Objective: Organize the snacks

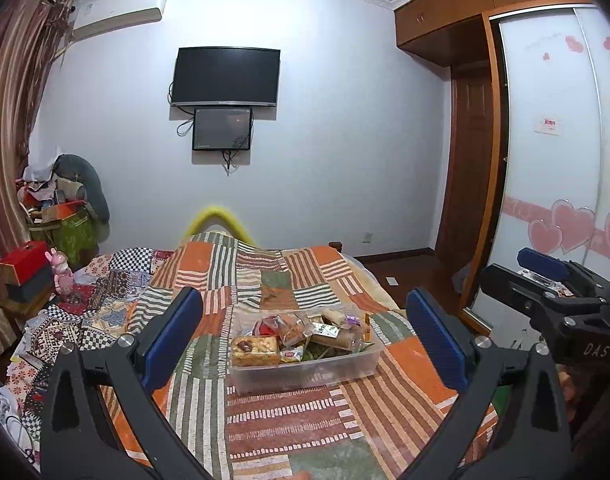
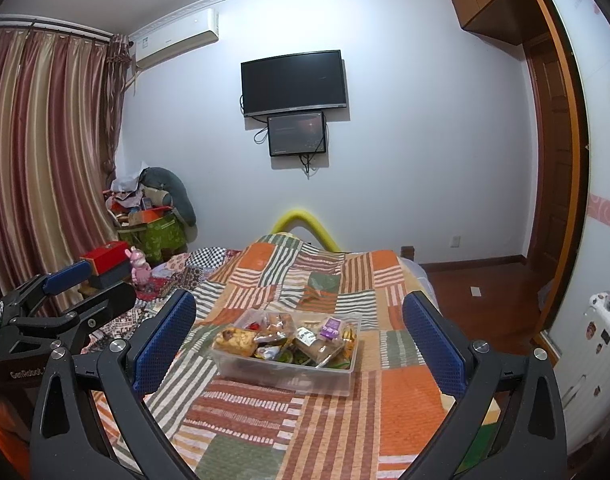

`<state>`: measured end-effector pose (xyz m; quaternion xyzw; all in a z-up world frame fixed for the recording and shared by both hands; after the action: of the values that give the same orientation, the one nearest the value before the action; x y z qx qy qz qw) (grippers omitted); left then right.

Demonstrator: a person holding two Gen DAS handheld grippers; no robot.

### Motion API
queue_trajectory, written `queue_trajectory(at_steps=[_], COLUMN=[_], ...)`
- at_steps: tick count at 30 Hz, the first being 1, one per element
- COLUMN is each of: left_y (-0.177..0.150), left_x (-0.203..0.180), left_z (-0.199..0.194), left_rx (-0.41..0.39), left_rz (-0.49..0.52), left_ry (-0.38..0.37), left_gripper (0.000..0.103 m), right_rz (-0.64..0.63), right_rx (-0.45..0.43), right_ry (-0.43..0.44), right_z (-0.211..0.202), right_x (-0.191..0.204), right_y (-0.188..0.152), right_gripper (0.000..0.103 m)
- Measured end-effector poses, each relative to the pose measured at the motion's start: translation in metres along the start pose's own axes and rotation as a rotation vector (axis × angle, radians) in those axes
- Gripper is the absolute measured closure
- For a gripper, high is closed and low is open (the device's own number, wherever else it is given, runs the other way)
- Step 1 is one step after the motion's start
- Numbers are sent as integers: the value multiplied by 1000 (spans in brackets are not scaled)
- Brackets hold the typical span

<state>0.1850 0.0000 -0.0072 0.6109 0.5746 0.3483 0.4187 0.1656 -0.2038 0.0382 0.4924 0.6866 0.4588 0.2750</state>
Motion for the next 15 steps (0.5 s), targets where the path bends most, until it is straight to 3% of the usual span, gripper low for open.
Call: queue_trajectory(at_steps=[15], left_y=[-3], left_x=[0], left_z=[0], left_rx=[11], left_rz=[-10], left_ry=[-26], left_gripper=[0], right_rz=[-14], right_rx=[9], right_ry=[-8], right_z=[2], right_x=[1], right_y=[-1], right_gripper=[0])
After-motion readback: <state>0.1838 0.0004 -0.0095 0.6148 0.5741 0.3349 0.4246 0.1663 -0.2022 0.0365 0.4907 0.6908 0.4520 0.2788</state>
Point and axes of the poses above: each gripper's, at about its wrist camera, not at the fingertips, and z roughly the way its jaws point, x to its left, y to its top, the point moved 9 cm from there along z, roughly the way its jaws point, and after that the axes turned 8 degrees about x, right-handed, at the moved point
